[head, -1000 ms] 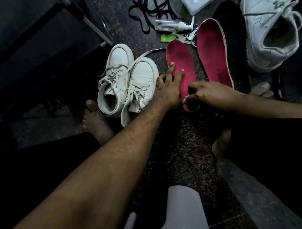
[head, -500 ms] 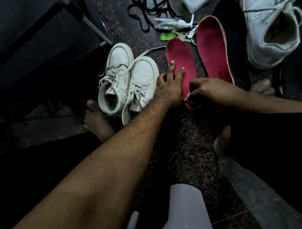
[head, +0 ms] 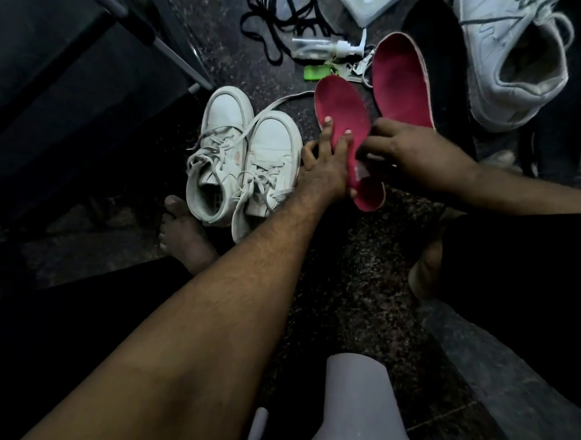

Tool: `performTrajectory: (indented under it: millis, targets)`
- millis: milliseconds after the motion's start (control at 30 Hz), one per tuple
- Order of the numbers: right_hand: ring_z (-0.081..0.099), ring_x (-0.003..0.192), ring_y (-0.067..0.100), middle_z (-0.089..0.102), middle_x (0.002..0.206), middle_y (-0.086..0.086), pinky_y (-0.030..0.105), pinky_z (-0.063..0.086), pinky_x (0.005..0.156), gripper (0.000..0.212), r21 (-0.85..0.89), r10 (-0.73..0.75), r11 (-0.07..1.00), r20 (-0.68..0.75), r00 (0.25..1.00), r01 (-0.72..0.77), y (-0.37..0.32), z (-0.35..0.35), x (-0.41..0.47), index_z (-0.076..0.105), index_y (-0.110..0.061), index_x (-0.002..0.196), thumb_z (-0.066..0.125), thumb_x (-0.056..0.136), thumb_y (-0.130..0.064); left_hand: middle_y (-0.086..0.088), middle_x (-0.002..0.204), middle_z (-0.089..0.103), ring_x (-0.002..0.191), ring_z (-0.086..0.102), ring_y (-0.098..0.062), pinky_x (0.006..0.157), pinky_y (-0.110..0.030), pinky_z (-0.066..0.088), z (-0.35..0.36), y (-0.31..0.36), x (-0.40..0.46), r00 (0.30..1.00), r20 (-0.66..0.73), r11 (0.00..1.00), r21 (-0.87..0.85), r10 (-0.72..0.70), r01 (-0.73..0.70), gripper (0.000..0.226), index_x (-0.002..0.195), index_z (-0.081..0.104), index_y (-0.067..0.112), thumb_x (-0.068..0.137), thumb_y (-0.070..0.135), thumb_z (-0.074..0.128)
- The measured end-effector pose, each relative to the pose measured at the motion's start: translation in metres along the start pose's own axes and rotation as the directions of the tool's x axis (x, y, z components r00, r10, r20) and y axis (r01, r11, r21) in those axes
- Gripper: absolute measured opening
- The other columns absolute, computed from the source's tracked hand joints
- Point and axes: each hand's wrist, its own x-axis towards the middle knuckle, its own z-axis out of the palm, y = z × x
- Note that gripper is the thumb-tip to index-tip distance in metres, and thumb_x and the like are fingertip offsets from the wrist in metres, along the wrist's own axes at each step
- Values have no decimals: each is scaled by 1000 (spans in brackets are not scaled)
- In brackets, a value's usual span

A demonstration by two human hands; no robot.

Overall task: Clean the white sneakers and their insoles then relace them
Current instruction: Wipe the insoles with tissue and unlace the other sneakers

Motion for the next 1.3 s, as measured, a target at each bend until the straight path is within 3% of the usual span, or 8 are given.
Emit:
performTrajectory:
  millis: [200, 567, 700, 800, 933, 1067, 1200, 1300]
  targets:
    - [53, 105, 19, 50, 115, -1, 40, 54, 72, 28, -60, -123, 988, 225, 967, 140, 5, 23, -11, 67, -28, 112, 71, 84, -26, 5, 162, -28, 145, 2, -33, 117, -53, 25, -1, 2, -1, 1000, 7, 999, -34, -9, 9, 99, 157, 8, 37, 83, 34, 73]
    - [60, 102, 31, 59, 113, 13, 39, 48, 76, 32, -165, -130, 973, 172, 976, 158, 18, 15, -4, 60, -8, 124, 54, 94, -17, 2, 161, -30, 144, 3, -34, 119, -47, 24, -3, 0, 1, 1000, 18, 1000, 5, -5, 5, 111, 158, 5, 36, 78, 31, 82]
    - [63, 82, 28, 65, 95, 9, 37, 53, 61, 29, -109, -346, 911, 318, 882, 397, 2, 23, -8, 67, -9, 112, 48, 94, -22, 3, 162, -26, 142, 7, -33, 116, -45, 30, 0, 2, 0, 1000, -6, 1000, 23, -11, 11, 111, 157, 7, 36, 76, 30, 83]
    - [50, 84, 15, 69, 94, -2, 36, 50, 62, 20, -104, -93, 988, 177, 980, 112, 10, 10, -7, 66, -21, 103, 58, 88, -32, 3, 162, -29, 143, 5, -34, 118, -47, 27, 0, 1, 1, 1000, 4, 1000, -2, -8, 8, 113, 157, 6, 37, 75, 35, 84]
    - [51, 66, 25, 44, 76, 2, 38, 48, 50, 30, -76, -247, 959, 240, 939, 271, -9, 14, -14, 39, -18, 110, 33, 95, -43, 3, 162, -28, 143, 6, -33, 118, -49, 26, 1, 3, 0, 1000, -4, 1000, 18, -23, 23, 109, 158, 5, 37, 78, 35, 80]
    - [56, 70, 32, 50, 84, 10, 36, 46, 53, 28, -141, 11, 990, 61, 998, -3, 10, 6, -10, 40, -12, 110, 55, 91, -27, 2, 162, -28, 144, 5, -36, 118, -49, 24, 0, -2, 1, 1000, -4, 1000, -16, 13, -13, 110, 158, 7, 36, 77, 35, 82]
    - [49, 63, 25, 37, 73, 1, 35, 45, 53, 25, -163, -310, 921, 242, 920, 353, -16, 15, -12, 38, -14, 105, 57, 96, -27, 5, 163, -26, 143, 8, -32, 119, -48, 24, 4, 3, 1, 999, -33, 999, 15, -30, 30, 91, 157, 8, 40, 88, 34, 68]
    - [49, 62, 29, 42, 76, 8, 34, 39, 53, 35, -206, -62, 976, 32, 998, 68, 1, 2, -8, 37, -16, 104, 69, 90, -25, 2, 162, -27, 143, 5, -34, 119, -47, 25, 2, 0, 3, 1000, -1, 1000, 5, 1, -1, 106, 158, 6, 38, 80, 35, 78]
